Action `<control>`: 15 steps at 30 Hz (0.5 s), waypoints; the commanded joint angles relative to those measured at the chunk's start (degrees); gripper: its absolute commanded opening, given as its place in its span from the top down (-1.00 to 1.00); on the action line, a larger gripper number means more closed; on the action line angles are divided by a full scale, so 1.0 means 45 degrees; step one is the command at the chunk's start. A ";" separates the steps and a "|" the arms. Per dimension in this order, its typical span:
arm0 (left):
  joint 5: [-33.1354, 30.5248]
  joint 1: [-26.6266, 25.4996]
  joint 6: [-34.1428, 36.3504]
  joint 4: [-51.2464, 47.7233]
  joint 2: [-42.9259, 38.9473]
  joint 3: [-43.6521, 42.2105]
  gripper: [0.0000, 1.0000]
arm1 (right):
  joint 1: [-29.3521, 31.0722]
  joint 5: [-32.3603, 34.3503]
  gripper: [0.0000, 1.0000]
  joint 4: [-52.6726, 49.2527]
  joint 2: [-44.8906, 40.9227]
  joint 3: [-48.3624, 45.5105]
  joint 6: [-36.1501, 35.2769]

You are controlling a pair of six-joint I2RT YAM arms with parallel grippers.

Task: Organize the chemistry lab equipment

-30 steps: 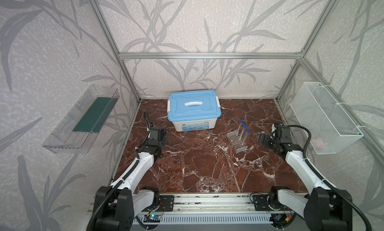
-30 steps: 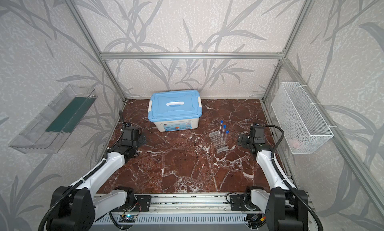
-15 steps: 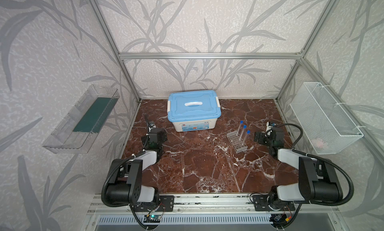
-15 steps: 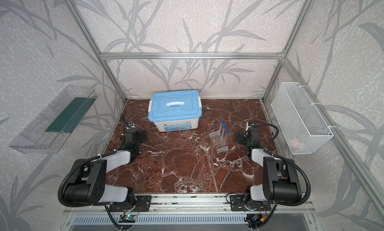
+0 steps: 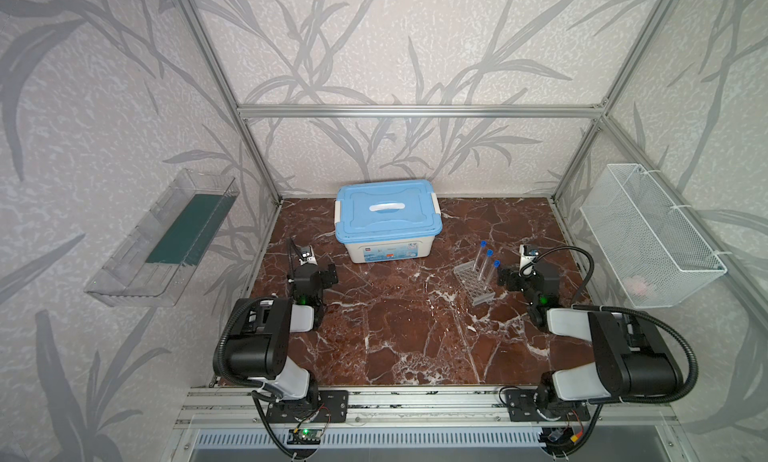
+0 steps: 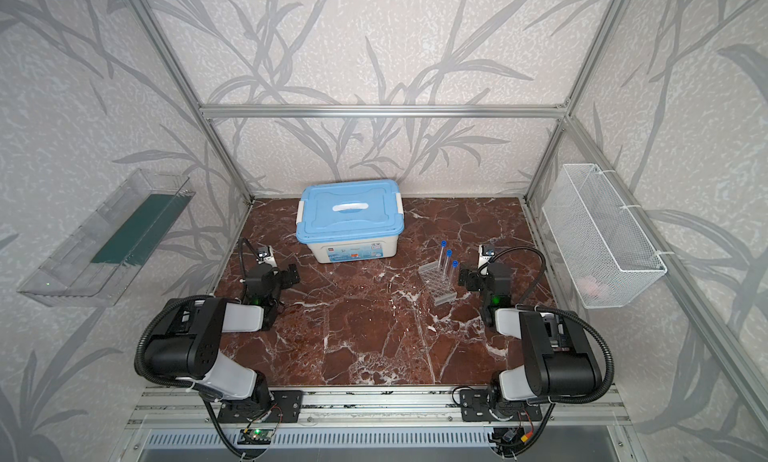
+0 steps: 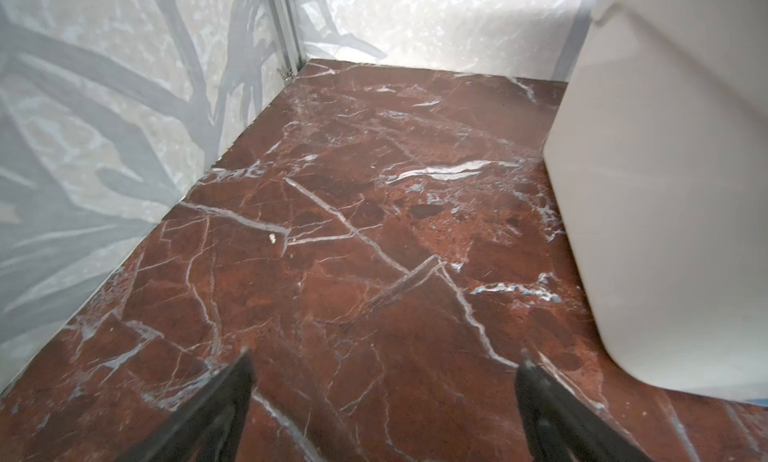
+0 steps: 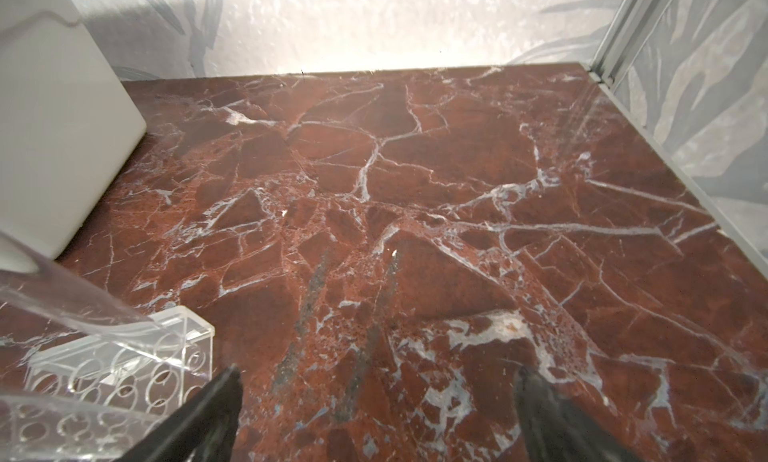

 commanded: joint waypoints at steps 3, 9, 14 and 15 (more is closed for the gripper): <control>0.0600 0.0055 0.0407 0.0672 0.0019 0.0213 -0.99 | 0.0292 0.1007 -0.98 0.1879 0.0705 -0.0030 -0.0494; 0.0553 0.0055 0.0430 0.0647 0.0025 0.0222 -0.99 | 0.0996 0.2043 -0.98 0.1013 0.0868 0.0581 -0.0992; 0.0551 0.0053 0.0427 0.0653 0.0025 0.0219 -0.99 | 0.0986 0.2023 -0.98 0.0465 0.0693 0.0723 -0.0974; 0.0561 0.0060 0.0430 0.0655 0.0025 0.0225 -0.99 | 0.0991 0.2023 -0.98 0.0426 0.0679 0.0723 -0.0991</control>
